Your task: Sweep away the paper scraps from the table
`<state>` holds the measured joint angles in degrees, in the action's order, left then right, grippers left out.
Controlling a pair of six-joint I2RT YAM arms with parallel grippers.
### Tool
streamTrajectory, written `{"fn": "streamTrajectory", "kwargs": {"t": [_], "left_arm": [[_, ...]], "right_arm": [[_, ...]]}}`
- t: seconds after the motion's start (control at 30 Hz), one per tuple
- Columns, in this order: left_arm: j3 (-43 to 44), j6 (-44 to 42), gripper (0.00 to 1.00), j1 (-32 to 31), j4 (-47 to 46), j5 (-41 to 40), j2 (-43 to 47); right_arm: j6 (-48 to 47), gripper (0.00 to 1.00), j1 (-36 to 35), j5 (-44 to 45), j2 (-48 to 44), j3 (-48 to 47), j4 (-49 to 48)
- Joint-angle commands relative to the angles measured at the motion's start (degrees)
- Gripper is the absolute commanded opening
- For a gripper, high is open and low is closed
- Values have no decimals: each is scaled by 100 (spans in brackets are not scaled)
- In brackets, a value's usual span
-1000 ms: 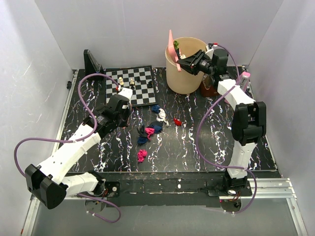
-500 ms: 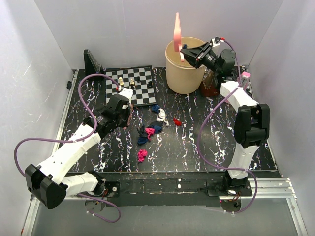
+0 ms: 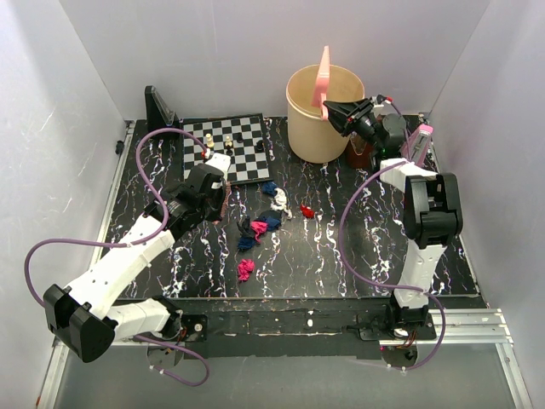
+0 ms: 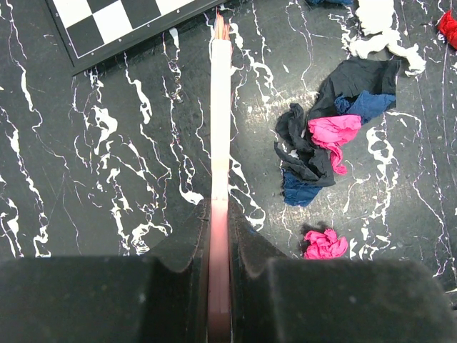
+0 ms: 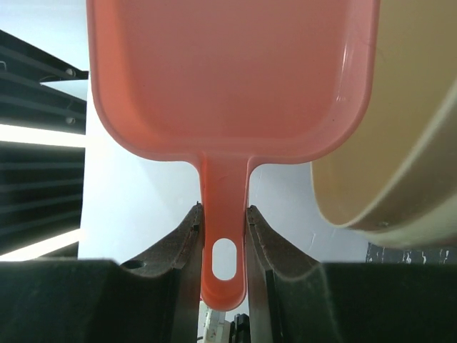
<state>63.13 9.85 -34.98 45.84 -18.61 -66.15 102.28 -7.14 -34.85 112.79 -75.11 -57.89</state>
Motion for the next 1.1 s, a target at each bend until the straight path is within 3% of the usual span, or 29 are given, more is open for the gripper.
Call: {"fn": "streamTrajectory", "kwargs": {"t": [0.0,0.3,0.5,0.67,1.07], "left_arm": [[-29,-71,0,0,-128,-2,111],[-38,-88,0,0,-120,-37,102],[-29,-97,0,0,-120,-29,94],[-29,-97,0,0,-137,-2,85],[-38,0,0,0,-137,-265,120]], "right_arm": [[363,1,11,40,-46,-170,-883],[205,1,63,-145,-249,-549,-600],[538,1,134,92,-74,610,-1548],[785,1,133,84,129,788,-1946],[-347,1,142,-575,-372,-1066,258]]}}
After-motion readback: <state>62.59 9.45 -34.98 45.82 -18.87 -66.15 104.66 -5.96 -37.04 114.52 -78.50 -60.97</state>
